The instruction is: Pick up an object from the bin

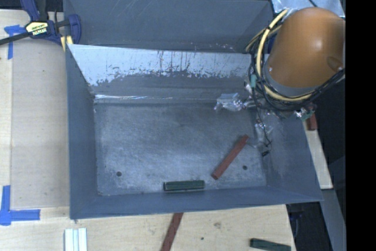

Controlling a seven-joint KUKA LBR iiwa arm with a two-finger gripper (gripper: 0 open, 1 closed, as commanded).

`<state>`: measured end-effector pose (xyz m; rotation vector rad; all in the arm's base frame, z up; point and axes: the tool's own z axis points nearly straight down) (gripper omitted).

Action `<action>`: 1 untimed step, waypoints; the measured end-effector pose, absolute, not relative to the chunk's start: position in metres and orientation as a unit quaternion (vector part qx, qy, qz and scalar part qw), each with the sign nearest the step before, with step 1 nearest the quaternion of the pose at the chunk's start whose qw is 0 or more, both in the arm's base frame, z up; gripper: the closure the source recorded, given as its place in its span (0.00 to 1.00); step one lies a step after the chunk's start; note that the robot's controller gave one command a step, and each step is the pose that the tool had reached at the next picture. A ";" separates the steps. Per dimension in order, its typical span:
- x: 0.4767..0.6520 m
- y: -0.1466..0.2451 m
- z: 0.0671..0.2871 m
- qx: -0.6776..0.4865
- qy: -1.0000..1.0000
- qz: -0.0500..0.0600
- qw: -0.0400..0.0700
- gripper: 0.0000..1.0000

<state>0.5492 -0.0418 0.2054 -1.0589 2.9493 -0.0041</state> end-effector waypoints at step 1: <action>0.531 -0.047 0.138 -0.398 0.918 -0.001 0.003 0.00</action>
Offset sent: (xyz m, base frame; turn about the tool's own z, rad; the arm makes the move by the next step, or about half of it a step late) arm -0.0093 -0.0198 -0.1354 -0.2819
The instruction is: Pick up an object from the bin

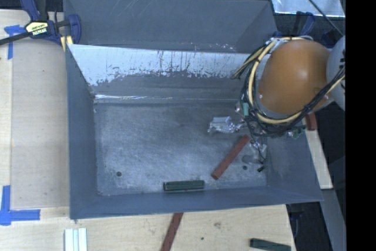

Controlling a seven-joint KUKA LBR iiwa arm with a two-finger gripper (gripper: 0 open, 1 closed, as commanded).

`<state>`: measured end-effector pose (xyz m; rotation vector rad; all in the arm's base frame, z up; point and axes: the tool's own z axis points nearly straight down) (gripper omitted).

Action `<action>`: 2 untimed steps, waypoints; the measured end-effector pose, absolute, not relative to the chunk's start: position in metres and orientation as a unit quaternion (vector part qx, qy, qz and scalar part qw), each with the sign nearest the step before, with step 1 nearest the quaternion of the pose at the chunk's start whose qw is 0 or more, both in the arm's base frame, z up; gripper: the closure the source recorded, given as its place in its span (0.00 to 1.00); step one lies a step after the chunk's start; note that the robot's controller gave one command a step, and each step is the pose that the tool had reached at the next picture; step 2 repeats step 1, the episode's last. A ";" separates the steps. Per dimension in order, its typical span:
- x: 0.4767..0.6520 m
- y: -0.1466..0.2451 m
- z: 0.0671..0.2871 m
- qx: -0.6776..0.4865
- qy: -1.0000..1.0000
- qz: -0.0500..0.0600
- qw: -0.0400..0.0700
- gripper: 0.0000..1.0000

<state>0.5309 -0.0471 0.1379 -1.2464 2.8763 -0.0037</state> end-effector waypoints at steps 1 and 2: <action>0.541 -0.061 0.071 -0.466 0.885 0.000 0.001 1.00; 0.541 -0.061 0.071 -0.466 0.885 0.000 0.001 1.00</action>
Offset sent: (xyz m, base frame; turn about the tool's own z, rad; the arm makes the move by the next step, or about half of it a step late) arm 0.0000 0.0000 0.0000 0.0000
